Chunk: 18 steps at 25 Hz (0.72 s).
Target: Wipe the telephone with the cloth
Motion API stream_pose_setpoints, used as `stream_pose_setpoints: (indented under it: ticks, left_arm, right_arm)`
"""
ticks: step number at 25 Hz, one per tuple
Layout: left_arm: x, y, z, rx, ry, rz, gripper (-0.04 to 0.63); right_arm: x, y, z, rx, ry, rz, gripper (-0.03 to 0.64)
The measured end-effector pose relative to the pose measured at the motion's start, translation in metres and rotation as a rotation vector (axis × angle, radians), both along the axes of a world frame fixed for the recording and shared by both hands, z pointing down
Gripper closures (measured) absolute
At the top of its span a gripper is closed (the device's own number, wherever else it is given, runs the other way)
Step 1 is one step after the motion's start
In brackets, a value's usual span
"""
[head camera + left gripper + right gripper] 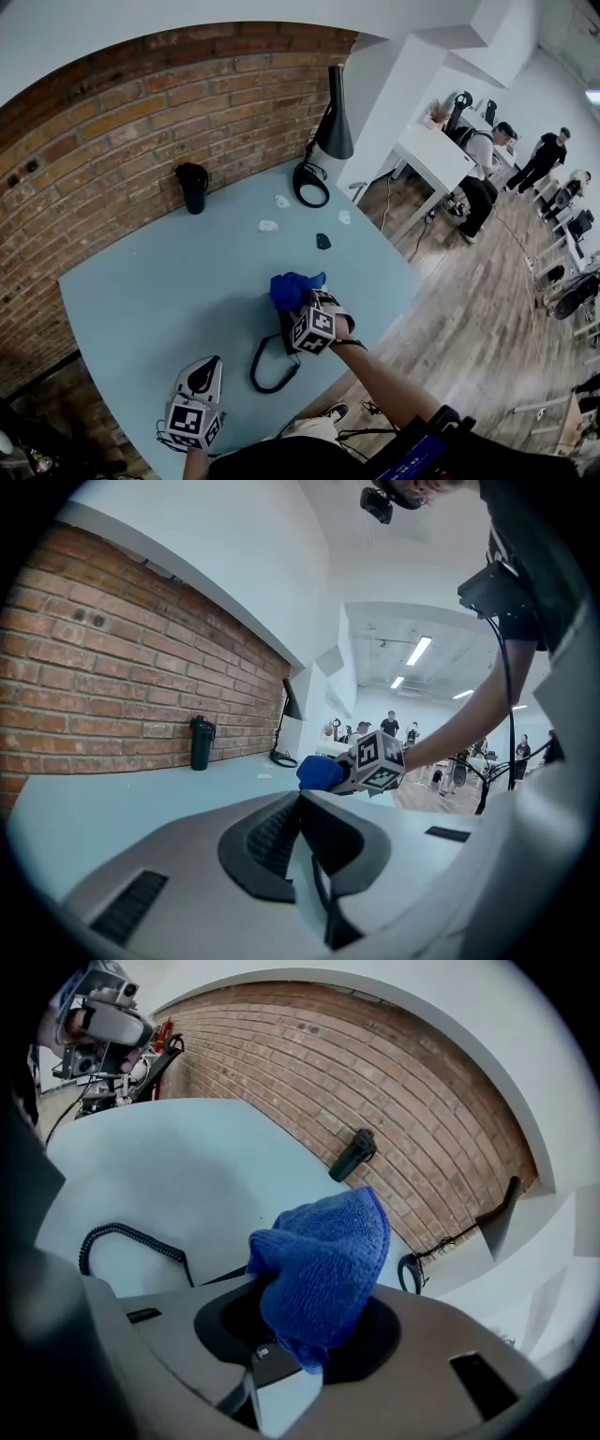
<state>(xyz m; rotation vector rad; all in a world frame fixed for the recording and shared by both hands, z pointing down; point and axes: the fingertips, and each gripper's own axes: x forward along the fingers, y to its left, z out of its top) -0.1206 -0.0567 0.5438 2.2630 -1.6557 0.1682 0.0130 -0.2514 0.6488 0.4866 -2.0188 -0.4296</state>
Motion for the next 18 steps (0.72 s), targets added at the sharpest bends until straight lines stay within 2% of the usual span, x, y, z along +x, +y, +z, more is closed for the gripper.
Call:
stream_pose_setpoints:
  ticks: [3, 6, 10, 18]
  left_arm:
    - [0.007, -0.003, 0.005, -0.003, 0.002, 0.022, 0.591]
    - [0.018, -0.004, 0.006, 0.0, 0.005, 0.052, 0.591]
    - [0.026, 0.0, 0.0, 0.009, -0.008, 0.073, 0.591]
    - [0.022, 0.004, 0.007, -0.007, -0.002, 0.061, 0.59]
  right_arm:
    - [0.01, 0.007, 0.013, -0.083, 0.031, 0.009, 0.479]
    - [0.035, 0.027, 0.044, -0.18, 0.132, 0.001, 0.519]
    - [0.047, 0.036, 0.058, -0.151, 0.167, 0.015, 0.532]
    - [0.046, 0.037, 0.057, -0.262, 0.258, -0.014, 0.535]
